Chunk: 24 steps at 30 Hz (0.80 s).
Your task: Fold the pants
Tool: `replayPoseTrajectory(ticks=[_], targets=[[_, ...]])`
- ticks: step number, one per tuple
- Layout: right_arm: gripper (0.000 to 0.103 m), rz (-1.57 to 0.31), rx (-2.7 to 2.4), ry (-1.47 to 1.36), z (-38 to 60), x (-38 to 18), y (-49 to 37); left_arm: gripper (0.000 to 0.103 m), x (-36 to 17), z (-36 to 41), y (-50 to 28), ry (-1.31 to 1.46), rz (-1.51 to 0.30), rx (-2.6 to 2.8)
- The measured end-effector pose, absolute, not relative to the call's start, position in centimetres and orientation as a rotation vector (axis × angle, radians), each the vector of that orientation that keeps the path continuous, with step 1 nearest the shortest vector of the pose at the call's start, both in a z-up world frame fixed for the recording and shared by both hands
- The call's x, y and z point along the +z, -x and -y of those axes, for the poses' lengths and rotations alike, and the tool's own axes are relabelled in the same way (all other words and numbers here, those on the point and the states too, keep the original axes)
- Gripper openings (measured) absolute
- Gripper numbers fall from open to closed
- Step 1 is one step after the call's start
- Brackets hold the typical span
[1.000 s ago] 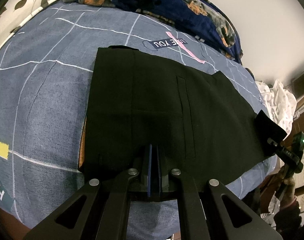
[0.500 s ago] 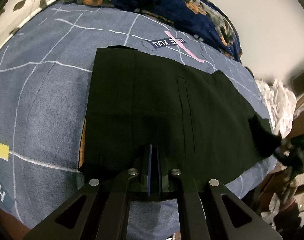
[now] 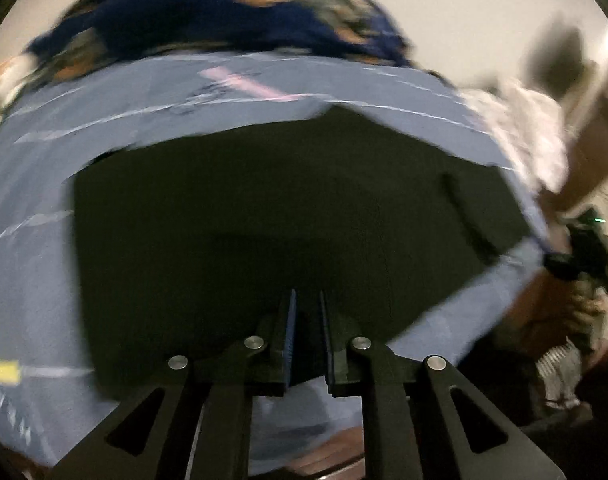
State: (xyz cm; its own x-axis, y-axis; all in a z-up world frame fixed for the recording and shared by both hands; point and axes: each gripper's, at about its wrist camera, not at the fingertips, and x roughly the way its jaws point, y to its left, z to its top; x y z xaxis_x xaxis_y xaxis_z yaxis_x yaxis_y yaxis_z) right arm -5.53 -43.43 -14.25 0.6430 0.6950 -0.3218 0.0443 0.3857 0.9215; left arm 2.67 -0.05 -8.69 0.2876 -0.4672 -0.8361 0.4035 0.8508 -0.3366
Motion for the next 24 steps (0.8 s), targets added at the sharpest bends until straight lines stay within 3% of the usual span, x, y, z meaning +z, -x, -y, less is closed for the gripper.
replayPoseTrajectory(ticks=[7,14,24], targets=[[0.055,-0.814,0.585,-1.403,40.7,-17.2,4.8,0.013,-8.6,8.9,-6.9,0.149,-1.173,-0.783],[0.055,-0.948,0.457,-1.381,39.0,-18.6,3.5,0.013,-10.3,15.2,-9.8,0.085,-1.207,-0.845],[0.053,-0.965,0.374,-1.382,38.9,-19.1,3.9,0.013,-13.4,18.0,-11.5,0.094,-1.276,-0.911]])
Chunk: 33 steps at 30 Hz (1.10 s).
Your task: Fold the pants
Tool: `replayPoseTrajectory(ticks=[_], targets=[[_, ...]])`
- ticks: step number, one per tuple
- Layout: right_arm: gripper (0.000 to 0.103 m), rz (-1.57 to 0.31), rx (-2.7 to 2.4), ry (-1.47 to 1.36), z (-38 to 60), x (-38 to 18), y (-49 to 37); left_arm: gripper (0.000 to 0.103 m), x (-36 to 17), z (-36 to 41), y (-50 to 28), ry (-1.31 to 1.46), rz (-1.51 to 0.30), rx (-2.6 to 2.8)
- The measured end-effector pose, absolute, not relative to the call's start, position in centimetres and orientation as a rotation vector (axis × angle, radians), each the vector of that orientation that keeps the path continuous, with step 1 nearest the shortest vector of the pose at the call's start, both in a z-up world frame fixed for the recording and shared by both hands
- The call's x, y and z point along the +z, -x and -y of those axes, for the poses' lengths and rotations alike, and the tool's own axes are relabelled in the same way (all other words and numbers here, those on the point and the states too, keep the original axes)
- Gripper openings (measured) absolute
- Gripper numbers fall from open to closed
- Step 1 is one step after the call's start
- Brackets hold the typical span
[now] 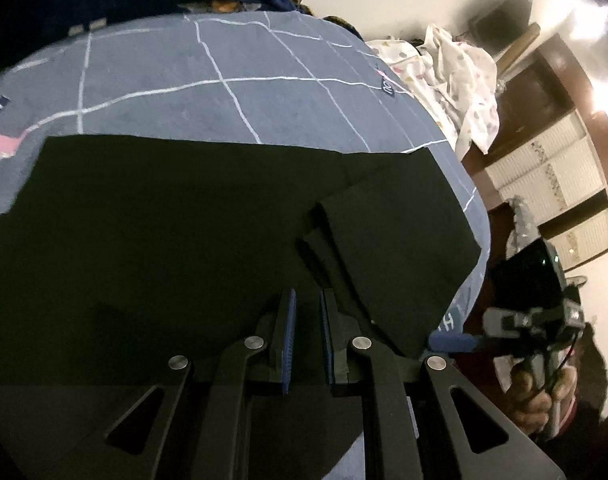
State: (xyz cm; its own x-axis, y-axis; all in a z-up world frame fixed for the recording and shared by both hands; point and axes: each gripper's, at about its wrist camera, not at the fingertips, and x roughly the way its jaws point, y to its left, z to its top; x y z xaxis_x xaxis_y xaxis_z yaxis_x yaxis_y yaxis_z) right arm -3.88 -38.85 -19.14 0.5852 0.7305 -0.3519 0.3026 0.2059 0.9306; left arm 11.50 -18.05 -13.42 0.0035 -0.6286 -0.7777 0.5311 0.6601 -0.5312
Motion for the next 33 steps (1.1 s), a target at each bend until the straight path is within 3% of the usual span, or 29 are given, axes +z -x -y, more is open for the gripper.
replayPoseTrajectory(ticks=[14,19,20,23,33], targets=[[0.052,-0.932,0.239,-1.47,38.8,-19.2,4.9,0.013,-14.9,20.2,-12.2,0.091,-1.331,-1.026],[0.042,-0.893,0.118,-1.497,38.5,-19.2,5.5,0.011,-15.2,19.7,-12.6,0.138,-1.346,-1.035],[0.036,-0.893,0.108,-1.479,38.2,-19.2,5.3,0.011,-15.2,19.8,-12.7,0.142,-1.346,-1.036],[0.007,-0.91,0.106,-1.459,37.6,-19.6,5.0,0.011,-15.2,19.4,-12.8,0.155,-1.347,-1.038],[0.007,-0.937,0.206,-1.478,37.8,-19.4,6.3,0.011,-14.6,19.5,-13.2,0.116,-1.314,-1.004]])
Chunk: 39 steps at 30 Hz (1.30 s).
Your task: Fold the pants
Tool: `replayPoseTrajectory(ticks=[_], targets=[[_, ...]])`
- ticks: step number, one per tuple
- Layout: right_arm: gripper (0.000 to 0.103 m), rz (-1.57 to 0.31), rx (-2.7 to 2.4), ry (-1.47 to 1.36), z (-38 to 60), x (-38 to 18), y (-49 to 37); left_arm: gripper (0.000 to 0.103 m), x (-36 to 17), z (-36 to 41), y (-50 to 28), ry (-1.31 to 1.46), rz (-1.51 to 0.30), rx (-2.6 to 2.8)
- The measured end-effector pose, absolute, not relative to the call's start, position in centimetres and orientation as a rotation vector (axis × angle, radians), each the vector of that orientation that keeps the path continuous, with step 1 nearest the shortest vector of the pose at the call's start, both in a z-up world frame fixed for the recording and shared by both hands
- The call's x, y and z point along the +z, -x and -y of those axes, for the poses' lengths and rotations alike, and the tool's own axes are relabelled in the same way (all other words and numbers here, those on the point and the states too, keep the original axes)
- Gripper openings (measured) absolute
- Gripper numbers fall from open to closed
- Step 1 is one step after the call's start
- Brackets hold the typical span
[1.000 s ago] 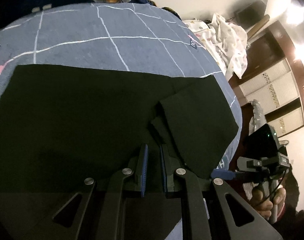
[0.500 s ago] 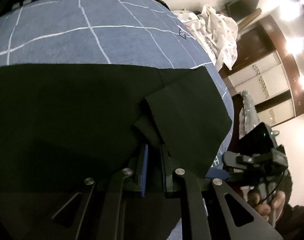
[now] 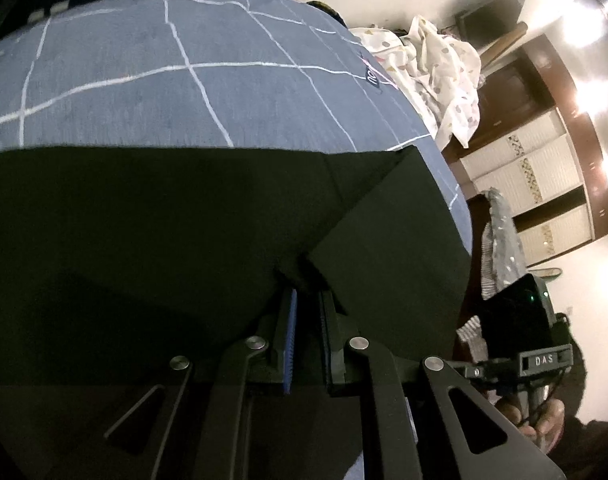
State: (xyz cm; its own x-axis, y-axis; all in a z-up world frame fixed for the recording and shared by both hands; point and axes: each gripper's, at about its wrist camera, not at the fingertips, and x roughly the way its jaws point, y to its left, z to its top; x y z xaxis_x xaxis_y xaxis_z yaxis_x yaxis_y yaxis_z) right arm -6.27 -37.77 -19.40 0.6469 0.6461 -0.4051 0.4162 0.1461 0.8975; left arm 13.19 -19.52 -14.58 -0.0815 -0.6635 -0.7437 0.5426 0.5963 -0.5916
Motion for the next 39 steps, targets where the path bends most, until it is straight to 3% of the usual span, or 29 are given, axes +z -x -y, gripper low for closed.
replayPoseTrajectory(ticks=[13,15,17,19,26,27,28,29,30,39], targets=[[0.006,-0.975,0.228,-1.503,37.6,-21.3,6.4,0.015,-15.2,18.0,-14.6,0.293,-1.415,-0.971],[0.006,-0.978,0.231,-1.502,37.6,-21.4,6.5,0.022,-15.0,17.7,-14.7,0.314,-1.42,-0.97],[0.006,-0.979,0.234,-1.5,37.7,-21.5,6.4,0.043,-14.7,17.4,-14.7,0.351,-1.416,-0.988],[0.005,-0.979,0.237,-1.508,37.9,-21.7,6.3,0.051,-14.6,17.6,-14.4,0.356,-1.412,-1.001],[0.004,-0.983,0.243,-1.516,38.1,-22.0,6.2,0.053,-14.6,20.1,-13.5,0.283,-1.404,-1.044],[0.004,-0.983,0.243,-1.516,38.1,-22.0,6.2,0.052,-14.6,20.1,-13.5,0.292,-1.397,-1.039],[0.004,-0.984,0.243,-1.518,38.1,-22.0,6.2,0.045,-14.6,20.2,-13.6,0.287,-1.39,-1.033],[0.003,-0.984,0.244,-1.52,38.1,-22.0,6.2,0.017,-14.5,20.4,-13.5,0.248,-1.377,-1.004],[0.003,-0.984,0.244,-1.523,38.1,-22.1,6.2,0.009,-14.6,20.6,-13.5,0.188,-1.366,-0.965],[0.005,-0.961,0.242,-1.517,38.5,-21.8,6.1,0.008,-11.9,21.8,-12.8,0.154,-1.251,-0.983]])
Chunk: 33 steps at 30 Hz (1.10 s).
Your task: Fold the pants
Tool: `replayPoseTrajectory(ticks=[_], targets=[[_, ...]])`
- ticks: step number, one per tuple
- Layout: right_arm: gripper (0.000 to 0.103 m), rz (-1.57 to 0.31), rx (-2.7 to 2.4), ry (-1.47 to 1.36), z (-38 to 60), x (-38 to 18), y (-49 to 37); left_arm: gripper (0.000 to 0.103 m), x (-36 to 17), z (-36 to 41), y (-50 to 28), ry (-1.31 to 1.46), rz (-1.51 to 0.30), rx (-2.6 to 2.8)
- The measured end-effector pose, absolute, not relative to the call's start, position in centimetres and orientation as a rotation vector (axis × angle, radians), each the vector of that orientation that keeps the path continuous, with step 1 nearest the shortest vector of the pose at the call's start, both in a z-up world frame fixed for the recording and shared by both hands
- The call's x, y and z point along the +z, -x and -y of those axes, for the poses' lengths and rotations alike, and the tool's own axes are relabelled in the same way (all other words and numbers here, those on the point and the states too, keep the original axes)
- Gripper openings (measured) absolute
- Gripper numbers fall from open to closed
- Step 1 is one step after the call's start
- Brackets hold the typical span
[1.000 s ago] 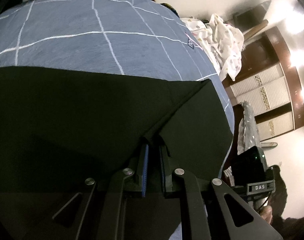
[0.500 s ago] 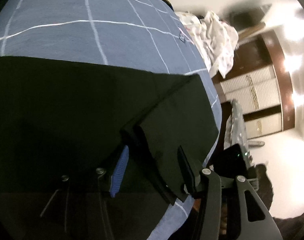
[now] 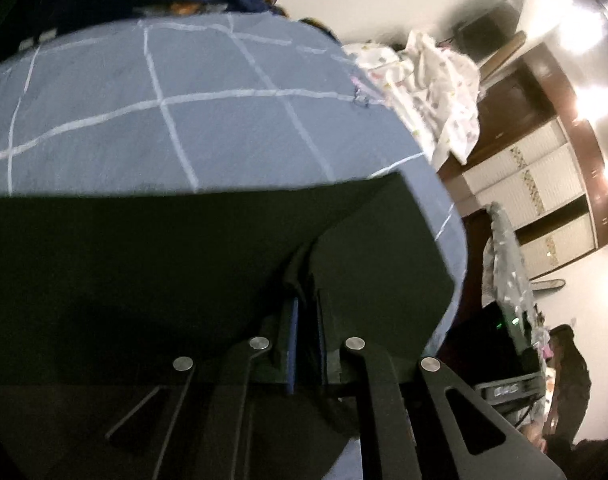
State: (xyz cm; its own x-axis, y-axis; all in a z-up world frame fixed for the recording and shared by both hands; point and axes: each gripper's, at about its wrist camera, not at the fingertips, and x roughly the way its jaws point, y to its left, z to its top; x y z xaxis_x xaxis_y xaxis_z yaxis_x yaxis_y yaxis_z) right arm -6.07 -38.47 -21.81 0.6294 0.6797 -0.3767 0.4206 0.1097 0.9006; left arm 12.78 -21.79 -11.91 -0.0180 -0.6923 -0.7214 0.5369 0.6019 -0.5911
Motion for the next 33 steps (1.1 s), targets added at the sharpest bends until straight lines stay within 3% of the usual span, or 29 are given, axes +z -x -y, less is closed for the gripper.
replayPoseTrajectory(ticks=[4,17,21,25,29,33], targets=[[0.006,-0.953,0.251,-1.494,38.4,-21.3,5.8,0.008,-11.2,22.4,-13.3,0.135,-1.209,-0.964],[0.004,-0.995,0.26,-1.529,37.5,-22.3,5.5,0.011,-14.4,20.4,-13.8,0.219,-1.306,-0.897],[0.015,-1.0,0.315,-1.616,37.8,-22.9,5.5,0.014,-14.7,19.9,-13.9,0.234,-1.334,-0.885],[0.027,-1.022,0.365,-1.55,38.1,-21.1,5.9,0.024,-13.2,18.3,-13.5,0.205,-1.32,-0.865],[0.029,-0.988,0.407,-1.459,38.5,-18.3,6.3,0.041,-10.7,14.1,-12.7,0.25,-1.26,-0.848],[0.031,-0.922,0.448,-1.367,38.0,-15.4,6.1,0.046,-7.6,5.0,-11.7,0.326,-1.143,-0.707]])
